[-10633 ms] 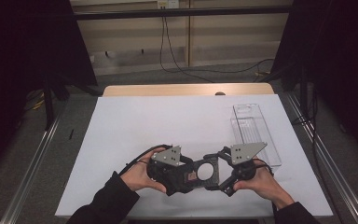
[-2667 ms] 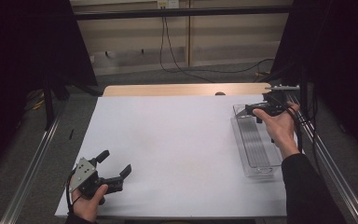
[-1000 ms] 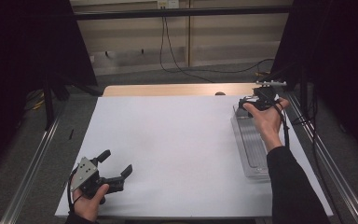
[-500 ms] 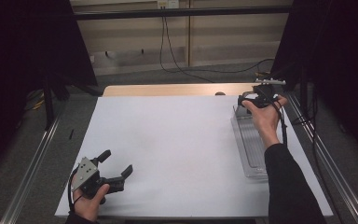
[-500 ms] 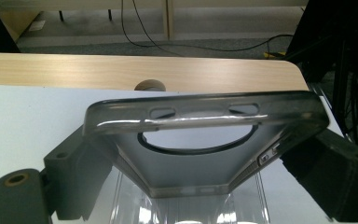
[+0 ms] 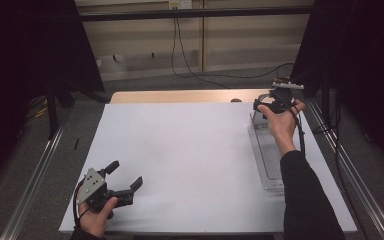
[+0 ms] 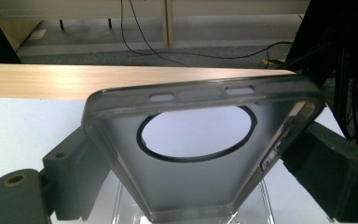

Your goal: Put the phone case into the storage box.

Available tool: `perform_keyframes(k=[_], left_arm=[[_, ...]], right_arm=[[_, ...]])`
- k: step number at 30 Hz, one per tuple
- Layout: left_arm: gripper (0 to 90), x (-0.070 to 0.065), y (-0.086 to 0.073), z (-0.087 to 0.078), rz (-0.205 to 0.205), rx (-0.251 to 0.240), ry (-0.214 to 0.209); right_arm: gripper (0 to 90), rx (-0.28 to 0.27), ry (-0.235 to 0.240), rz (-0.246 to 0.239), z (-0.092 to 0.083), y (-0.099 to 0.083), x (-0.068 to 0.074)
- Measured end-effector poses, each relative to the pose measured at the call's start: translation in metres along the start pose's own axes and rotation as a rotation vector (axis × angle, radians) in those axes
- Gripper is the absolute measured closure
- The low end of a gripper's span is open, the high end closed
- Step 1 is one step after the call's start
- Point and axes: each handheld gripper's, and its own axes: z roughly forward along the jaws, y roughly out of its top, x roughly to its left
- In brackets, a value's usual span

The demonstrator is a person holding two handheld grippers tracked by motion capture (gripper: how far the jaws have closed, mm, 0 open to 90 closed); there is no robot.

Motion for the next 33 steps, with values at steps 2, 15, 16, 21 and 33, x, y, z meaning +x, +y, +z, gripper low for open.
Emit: perform_keyframes(k=[2, 15, 16, 21, 33], left_arm=[[2.9, 0.0, 0.0, 0.0, 0.001, 0.0, 0.001], [2.8, 0.0, 0.0, 0.0, 0.005, 0.005, 0.001], [2.9, 0.0, 0.0, 0.0, 0.004, 0.004, 0.001], [2.9, 0.001, 0.0, 0.0, 0.005, 0.005, 0.001], [2.9, 0.001, 0.0, 0.001, 0.007, 0.006, 0.002]], right_arm=[[10.0, 0.0, 0.001, 0.003, 0.002, 0.0, 0.0], [9.3, -0.02, 0.014, 0.009, 0.008, 0.001, -0.002], [9.3, -0.022, 0.018, 0.008, 0.009, 0.001, -0.003], [9.5, -0.04, 0.027, -0.002, 0.012, 0.0, -0.003], [9.5, -0.046, 0.038, -0.019, 0.017, -0.001, -0.005]])
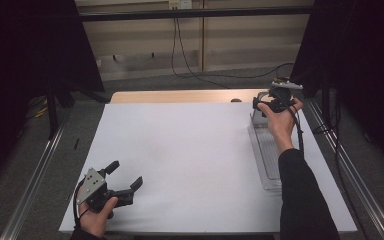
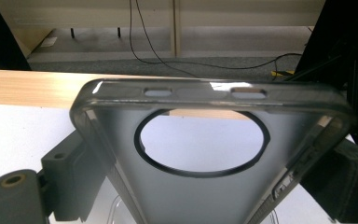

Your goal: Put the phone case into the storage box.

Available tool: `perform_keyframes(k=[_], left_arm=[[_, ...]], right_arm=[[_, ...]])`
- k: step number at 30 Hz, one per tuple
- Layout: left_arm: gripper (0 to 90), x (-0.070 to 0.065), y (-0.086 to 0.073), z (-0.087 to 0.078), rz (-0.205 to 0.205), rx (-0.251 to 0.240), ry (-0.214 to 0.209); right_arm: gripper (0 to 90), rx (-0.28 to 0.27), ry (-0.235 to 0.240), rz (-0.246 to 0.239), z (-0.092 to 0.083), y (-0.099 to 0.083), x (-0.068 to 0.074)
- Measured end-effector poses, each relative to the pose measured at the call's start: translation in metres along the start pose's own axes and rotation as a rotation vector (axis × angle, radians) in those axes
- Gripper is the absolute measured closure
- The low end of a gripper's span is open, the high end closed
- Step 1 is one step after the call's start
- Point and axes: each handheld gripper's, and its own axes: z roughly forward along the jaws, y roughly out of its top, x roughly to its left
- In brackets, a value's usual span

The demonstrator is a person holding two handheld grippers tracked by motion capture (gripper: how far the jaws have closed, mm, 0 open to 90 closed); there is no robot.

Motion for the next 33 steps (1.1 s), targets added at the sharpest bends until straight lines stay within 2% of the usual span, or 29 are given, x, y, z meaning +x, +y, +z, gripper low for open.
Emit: perform_keyframes(k=[10, 17, 24, 33], left_arm=[[2.9, 0.0003, -0.0001, 0.0, -0.003, 0.001, 0.003], [2.9, 0.0003, -0.0001, 0.0, 0.0, 0.0, 0.003], [2.9, -0.0004, -0.0004, 0.0008, -0.013, 0.0, 0.005], [2.9, 0.0016, -0.0005, 0.0053, -0.006, 0.011, 0.01]], right_arm=[[2.6, -0.027, 0.042, 0.009, 0.0001, 0.0, -0.0003], [1.9, -0.052, 0.064, 0.021, -0.0015, 0.0016, -0.0018], [0.4, -0.101, 0.104, 0.026, -0.0044, 0.0052, -0.0055], [0.7, -0.155, 0.138, 0.03, -0.0059, 0.0094, -0.0089]])
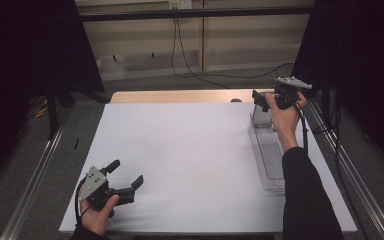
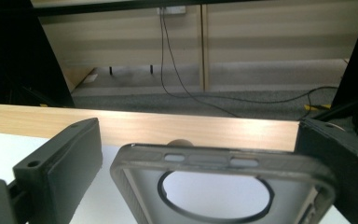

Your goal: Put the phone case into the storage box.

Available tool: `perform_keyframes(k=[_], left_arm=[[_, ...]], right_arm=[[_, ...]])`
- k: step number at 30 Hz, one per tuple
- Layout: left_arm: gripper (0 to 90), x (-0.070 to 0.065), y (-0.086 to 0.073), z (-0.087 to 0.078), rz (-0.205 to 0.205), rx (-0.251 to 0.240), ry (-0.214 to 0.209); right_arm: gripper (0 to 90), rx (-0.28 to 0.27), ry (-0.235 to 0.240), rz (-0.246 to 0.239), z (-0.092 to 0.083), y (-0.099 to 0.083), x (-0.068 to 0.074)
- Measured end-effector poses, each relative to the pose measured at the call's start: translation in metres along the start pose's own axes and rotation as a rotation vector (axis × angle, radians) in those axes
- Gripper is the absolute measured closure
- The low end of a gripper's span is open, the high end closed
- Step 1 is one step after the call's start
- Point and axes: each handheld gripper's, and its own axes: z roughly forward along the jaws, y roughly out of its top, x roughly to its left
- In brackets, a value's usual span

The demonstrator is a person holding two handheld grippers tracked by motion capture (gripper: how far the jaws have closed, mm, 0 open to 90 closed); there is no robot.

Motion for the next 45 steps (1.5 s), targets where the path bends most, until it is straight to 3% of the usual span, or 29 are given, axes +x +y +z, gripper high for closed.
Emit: perform_keyframes(k=[15, 33, 37, 45], left_arm=[[2.9, -0.001, 0.001, -0.001, 0.003, -0.007, -0.006], [2.9, -0.002, 0.002, -0.007, 0.008, -0.024, -0.002], [2.9, -0.003, 0.002, -0.007, 0.001, -0.029, -0.003], [2.9, -0.003, 0.002, -0.007, 0.006, -0.03, 0.0]], right_arm=[[0.5, -0.083, 0.032, -0.021, -0.017, 0.012, -0.005], [0.3, -0.116, 0.072, -0.072, -0.041, 0.018, 0.003], [0.5, -0.11, 0.087, -0.049, -0.046, 0.019, 0.006], [0.3, -0.123, 0.097, -0.07, -0.056, 0.013, 0.003]])
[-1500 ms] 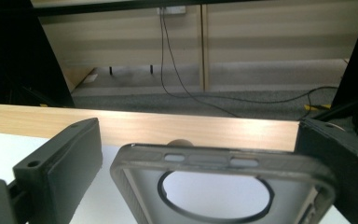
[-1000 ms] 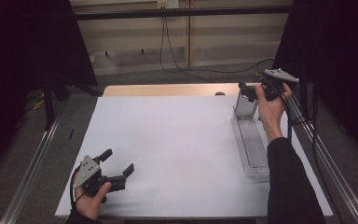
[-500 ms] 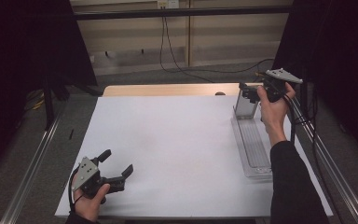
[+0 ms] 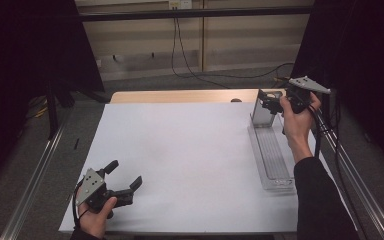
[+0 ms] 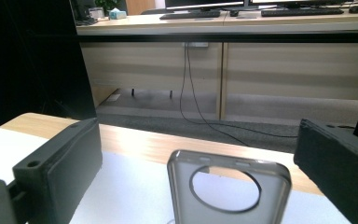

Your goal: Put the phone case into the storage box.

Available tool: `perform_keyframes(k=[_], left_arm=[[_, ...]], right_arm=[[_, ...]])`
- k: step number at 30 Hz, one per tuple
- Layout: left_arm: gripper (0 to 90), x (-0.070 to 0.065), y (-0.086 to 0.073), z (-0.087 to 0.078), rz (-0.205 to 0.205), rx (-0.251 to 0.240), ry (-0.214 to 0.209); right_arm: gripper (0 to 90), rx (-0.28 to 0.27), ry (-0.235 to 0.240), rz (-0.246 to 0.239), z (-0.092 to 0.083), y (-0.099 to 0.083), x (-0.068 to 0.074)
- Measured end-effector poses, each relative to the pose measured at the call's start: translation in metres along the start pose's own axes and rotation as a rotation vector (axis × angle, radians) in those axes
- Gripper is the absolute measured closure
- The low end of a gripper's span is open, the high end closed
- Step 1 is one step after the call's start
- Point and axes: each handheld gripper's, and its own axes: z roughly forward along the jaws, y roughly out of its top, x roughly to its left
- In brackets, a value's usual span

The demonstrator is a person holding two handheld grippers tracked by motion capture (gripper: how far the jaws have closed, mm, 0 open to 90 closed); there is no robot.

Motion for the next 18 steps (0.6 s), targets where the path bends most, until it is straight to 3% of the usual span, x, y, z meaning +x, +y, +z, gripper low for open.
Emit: perform_keyframes(k=[18], left_arm=[[2.9, 0.001, 0.001, -0.001, 0.002, -0.01, 0.007]], right_arm=[[0.3, -0.014, 0.054, -0.003, -0.023, -0.027, 0.0]])
